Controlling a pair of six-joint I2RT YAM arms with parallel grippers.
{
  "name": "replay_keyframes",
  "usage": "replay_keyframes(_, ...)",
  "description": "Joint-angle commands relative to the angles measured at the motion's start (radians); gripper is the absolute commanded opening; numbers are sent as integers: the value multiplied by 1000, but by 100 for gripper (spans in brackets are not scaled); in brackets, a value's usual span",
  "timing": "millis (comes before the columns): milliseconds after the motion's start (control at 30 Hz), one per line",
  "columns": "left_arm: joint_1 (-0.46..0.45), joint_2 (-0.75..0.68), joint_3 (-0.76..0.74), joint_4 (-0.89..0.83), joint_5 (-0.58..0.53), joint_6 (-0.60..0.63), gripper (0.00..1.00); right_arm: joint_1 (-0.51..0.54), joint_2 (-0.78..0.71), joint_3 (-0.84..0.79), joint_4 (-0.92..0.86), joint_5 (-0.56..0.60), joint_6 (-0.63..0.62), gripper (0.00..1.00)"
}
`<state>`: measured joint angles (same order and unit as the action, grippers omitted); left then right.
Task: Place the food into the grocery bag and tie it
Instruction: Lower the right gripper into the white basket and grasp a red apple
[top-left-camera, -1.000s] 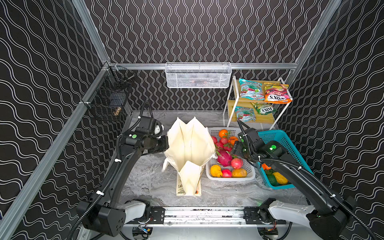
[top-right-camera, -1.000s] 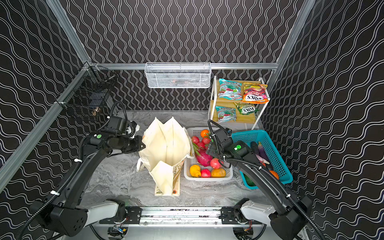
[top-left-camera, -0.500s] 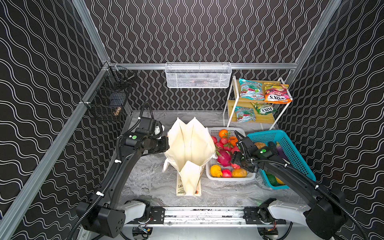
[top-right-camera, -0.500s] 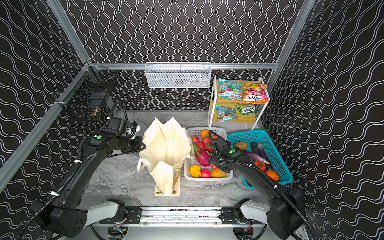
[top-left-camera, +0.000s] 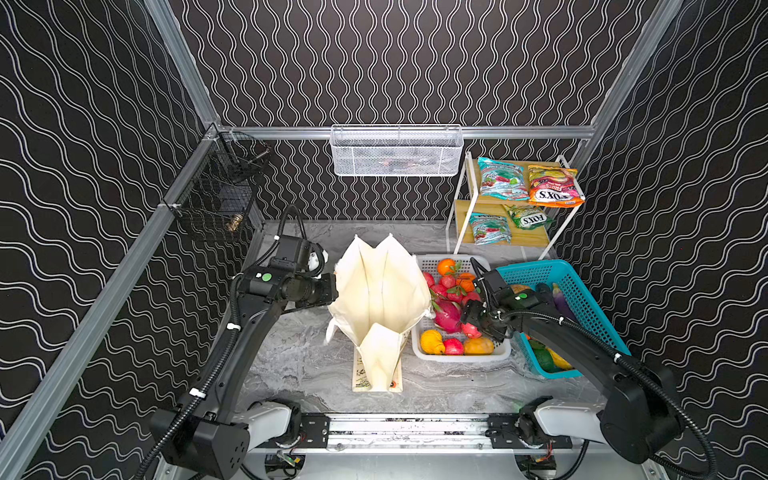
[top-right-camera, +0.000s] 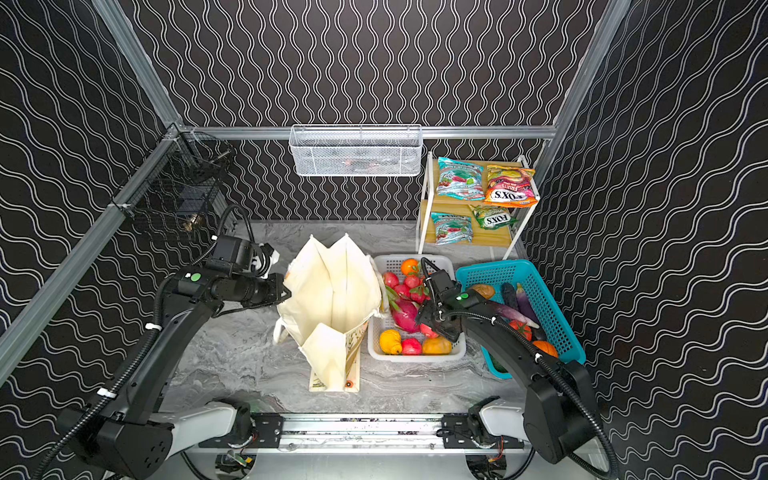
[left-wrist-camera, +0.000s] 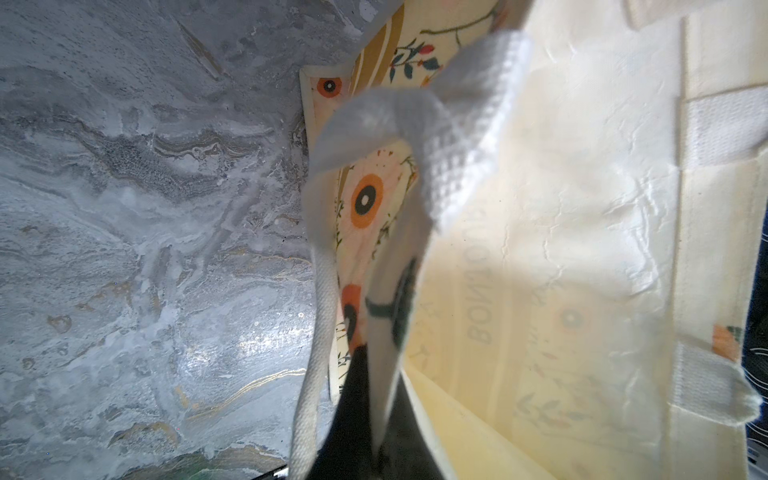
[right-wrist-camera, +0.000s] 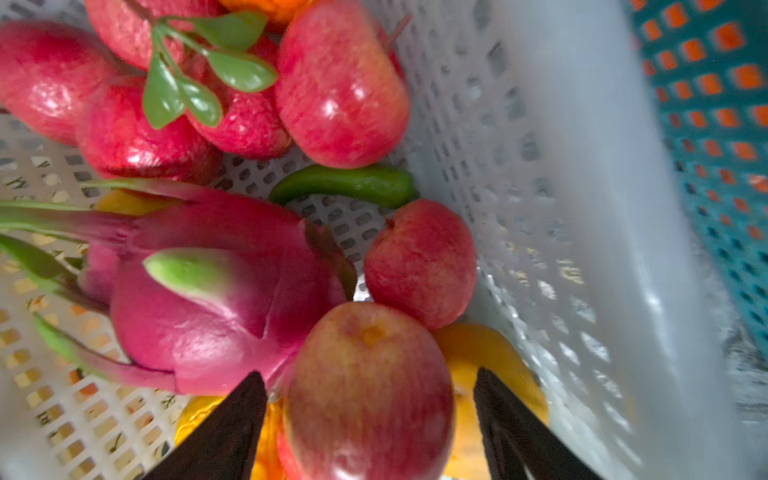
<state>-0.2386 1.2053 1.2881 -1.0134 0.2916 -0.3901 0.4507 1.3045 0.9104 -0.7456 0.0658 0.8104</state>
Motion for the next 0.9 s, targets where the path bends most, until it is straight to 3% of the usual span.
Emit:
replay_keyframes(0,0,-5,-1,-11,3,14,0,0,14,-4,28,-28,0,80)
replay_keyframes(300,0,-4,-10,1,5,12,0,0,39,-45,65,-42,7,76)
replay_keyframes(600,0,-4,-13,-4,3,19,0,-9,8,-47,65,-28,9,58)
replay_keyframes(867,0,4,-12,-4,1,23,0,-8,-40,19,-13,4,0,58)
